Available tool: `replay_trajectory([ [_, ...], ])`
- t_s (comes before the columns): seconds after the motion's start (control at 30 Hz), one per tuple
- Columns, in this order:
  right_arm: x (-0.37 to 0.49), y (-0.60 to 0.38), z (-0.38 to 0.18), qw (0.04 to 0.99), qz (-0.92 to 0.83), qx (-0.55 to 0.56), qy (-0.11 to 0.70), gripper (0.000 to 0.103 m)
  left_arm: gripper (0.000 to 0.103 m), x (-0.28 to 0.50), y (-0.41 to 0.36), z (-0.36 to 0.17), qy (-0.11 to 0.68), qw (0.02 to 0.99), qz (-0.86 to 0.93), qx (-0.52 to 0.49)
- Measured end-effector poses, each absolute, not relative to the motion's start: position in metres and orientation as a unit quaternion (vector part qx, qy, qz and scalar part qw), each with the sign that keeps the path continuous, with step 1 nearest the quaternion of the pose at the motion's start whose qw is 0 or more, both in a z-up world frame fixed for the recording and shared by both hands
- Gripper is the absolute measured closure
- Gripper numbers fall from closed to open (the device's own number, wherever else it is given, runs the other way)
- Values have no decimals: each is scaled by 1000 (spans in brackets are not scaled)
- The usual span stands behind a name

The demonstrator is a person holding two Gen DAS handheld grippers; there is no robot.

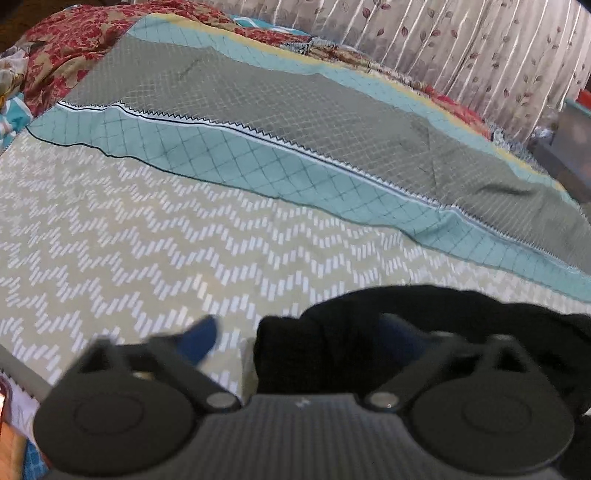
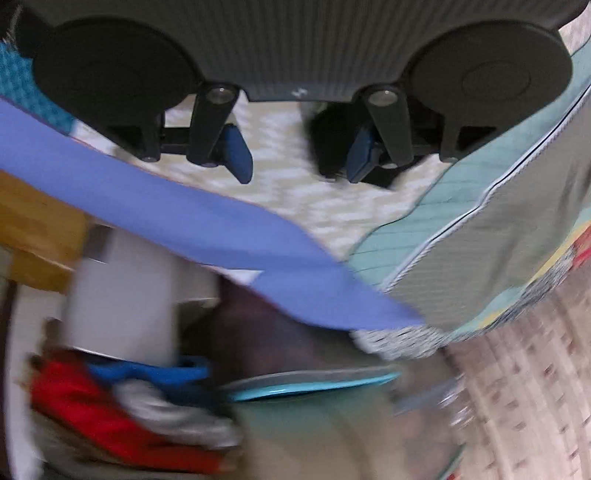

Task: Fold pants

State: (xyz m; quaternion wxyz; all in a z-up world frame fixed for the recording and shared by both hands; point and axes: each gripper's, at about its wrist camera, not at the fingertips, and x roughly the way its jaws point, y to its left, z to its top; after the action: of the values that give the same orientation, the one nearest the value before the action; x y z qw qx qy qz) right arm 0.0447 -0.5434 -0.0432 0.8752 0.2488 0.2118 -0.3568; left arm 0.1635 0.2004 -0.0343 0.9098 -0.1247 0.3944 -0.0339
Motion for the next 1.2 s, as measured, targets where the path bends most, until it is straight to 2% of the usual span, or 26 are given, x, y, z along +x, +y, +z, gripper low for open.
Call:
replay_trajectory([
  [0.1, 61, -532, -32, 896, -310, 236, 213, 44, 2, 175, 196, -41, 413, 903, -37, -109],
  [0.2, 100, -507, -29, 915, -229, 201, 264, 44, 10, 183, 184, -51, 429, 898, -48, -89],
  [0.27, 131, -483, -36, 924, -181, 138, 306, 45, 21, 184, 174, -56, 432, 897, -57, -72],
  [0.3, 144, -471, -40, 926, -169, 107, 320, 45, 22, 184, 169, -57, 431, 899, -56, -58],
  [0.47, 199, -406, -65, 924, -48, -17, 379, 45, 52, 182, 159, -64, 432, 901, -47, -1],
  [0.6, 216, -369, -73, 910, 91, -40, 402, 44, 58, 174, 150, -60, 414, 908, -47, 44],
  [0.7, 223, -349, -85, 903, 116, -66, 408, 39, 61, 164, 138, -58, 389, 917, -36, 83],
  [0.73, 227, -345, -93, 899, 108, -71, 419, 42, 63, 160, 136, -56, 382, 920, -32, 84],
  [0.77, 229, -344, -98, 901, 102, -76, 415, 56, 65, 156, 135, -53, 374, 923, -28, 82],
  [0.8, 228, -341, -95, 906, 102, -78, 404, 74, 67, 152, 136, -49, 367, 927, -25, 78],
  [0.83, 230, -339, -92, 911, 84, -80, 396, 100, 72, 149, 137, -45, 360, 930, -22, 74],
  [1.0, 239, -353, -62, 947, -6, -24, 321, 100, 75, 135, 155, -15, 317, 948, 7, 27],
  [1.07, 238, -357, -56, 960, -29, 20, 279, 100, 74, 136, 156, -16, 319, 948, 17, 19],
  [1.1, 239, -352, -57, 961, -43, 6, 273, 101, 72, 142, 151, -24, 335, 941, 26, 36],
  [1.2, 254, -341, -77, 934, -9, -34, 355, 82, 65, 159, 147, -51, 387, 919, 34, 66],
])
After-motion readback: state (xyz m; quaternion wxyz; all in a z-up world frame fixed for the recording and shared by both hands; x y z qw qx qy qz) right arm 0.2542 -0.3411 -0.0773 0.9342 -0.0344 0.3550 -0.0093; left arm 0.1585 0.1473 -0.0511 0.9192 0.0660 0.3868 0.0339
